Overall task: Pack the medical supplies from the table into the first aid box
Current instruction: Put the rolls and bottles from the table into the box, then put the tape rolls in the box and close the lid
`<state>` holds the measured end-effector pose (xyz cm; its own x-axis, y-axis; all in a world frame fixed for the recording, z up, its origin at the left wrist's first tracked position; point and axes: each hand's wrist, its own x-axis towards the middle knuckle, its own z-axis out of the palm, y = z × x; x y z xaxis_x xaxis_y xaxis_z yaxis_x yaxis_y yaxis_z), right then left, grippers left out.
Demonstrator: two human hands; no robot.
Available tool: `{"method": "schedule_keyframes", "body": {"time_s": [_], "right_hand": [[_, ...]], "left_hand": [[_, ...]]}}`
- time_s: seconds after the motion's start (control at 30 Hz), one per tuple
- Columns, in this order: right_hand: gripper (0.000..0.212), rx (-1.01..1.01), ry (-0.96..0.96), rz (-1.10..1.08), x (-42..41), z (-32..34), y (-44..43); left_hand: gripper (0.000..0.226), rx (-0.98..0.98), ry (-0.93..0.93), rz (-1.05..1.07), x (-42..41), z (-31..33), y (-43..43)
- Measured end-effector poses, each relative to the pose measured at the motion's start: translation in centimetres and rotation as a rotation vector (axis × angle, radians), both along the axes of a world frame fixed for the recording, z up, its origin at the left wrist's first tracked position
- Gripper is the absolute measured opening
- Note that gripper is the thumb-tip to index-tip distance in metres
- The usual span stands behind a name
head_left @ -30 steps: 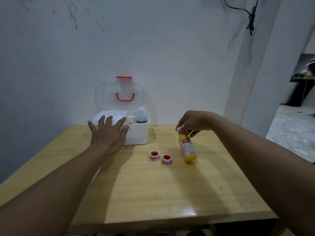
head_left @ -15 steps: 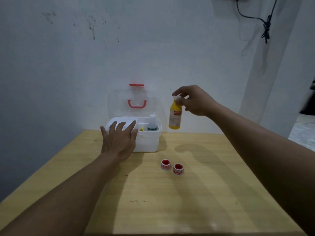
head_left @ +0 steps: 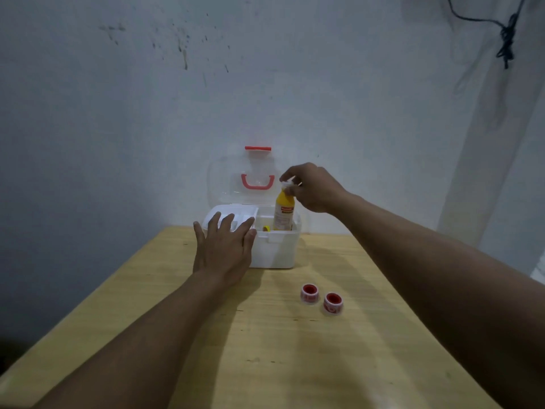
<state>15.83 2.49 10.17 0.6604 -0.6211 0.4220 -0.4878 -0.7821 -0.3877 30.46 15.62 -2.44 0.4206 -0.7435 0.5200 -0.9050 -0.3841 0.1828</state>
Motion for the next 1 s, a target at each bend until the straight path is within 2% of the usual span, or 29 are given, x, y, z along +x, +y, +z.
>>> {"method": "schedule_keyframes", "body": {"time_s": [0.33, 0.6, 0.8, 1.0], "right_hand": [[0.032, 0.004, 0.251, -0.033, 0.4, -3.4, -1.1], [0.044, 0.047, 0.26, -0.025, -0.6, -3.6, -0.7], [0.052, 0.036, 0.206, -0.035, -3.8, -3.5, 1.8], [0.045, 0.097, 0.313, -0.047, -7.7, -4.8, 4.9]], "left_hand": [[0.048, -0.021, -0.013, 0.008, 0.3, -0.5, -0.4], [0.058, -0.072, 0.001, 0.032, 0.2, -0.5, 0.3], [0.052, 0.063, 0.015, 0.042, -0.4, -0.3, 1.0], [0.059, 0.186, 0.006, 0.06, -0.9, 0.3, 1.3]]}}
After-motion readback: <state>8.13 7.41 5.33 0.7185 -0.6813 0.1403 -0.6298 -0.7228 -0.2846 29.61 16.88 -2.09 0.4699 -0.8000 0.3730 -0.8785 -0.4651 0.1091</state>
